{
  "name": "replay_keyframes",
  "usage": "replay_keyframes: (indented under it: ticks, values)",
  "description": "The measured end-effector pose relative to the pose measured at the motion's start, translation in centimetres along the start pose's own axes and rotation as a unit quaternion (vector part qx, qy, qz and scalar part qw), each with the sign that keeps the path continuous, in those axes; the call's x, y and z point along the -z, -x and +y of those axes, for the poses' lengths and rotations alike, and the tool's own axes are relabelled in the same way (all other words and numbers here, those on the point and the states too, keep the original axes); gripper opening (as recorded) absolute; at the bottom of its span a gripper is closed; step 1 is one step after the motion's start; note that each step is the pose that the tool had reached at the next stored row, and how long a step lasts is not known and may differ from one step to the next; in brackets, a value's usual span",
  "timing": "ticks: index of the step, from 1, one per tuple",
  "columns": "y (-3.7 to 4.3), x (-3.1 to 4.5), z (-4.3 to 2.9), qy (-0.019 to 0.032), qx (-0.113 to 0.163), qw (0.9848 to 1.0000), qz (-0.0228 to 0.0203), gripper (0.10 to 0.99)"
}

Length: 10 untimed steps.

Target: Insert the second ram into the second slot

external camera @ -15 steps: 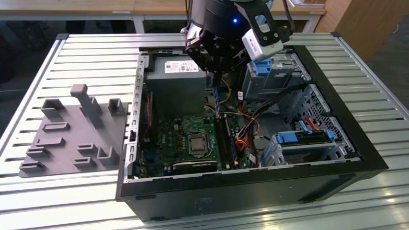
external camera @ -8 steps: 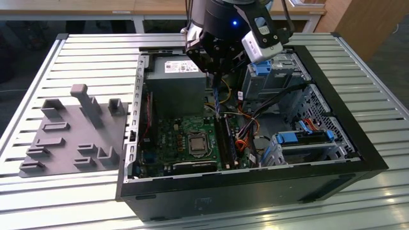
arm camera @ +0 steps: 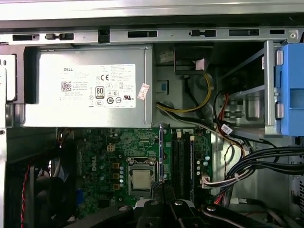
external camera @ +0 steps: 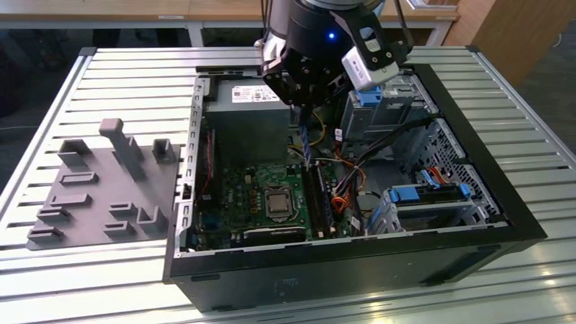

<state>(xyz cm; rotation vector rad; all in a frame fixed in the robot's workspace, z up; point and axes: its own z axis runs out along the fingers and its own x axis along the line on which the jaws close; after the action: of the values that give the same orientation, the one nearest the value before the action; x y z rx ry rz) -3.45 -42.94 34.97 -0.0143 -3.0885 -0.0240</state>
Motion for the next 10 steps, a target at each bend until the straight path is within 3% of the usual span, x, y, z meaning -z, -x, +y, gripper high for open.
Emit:
replay_keyframes:
  ticks: [10]
  values:
    - [0.01, -0.23, -0.01, -0.0007, 0.012, 0.9999, 0.0001, 0.114]
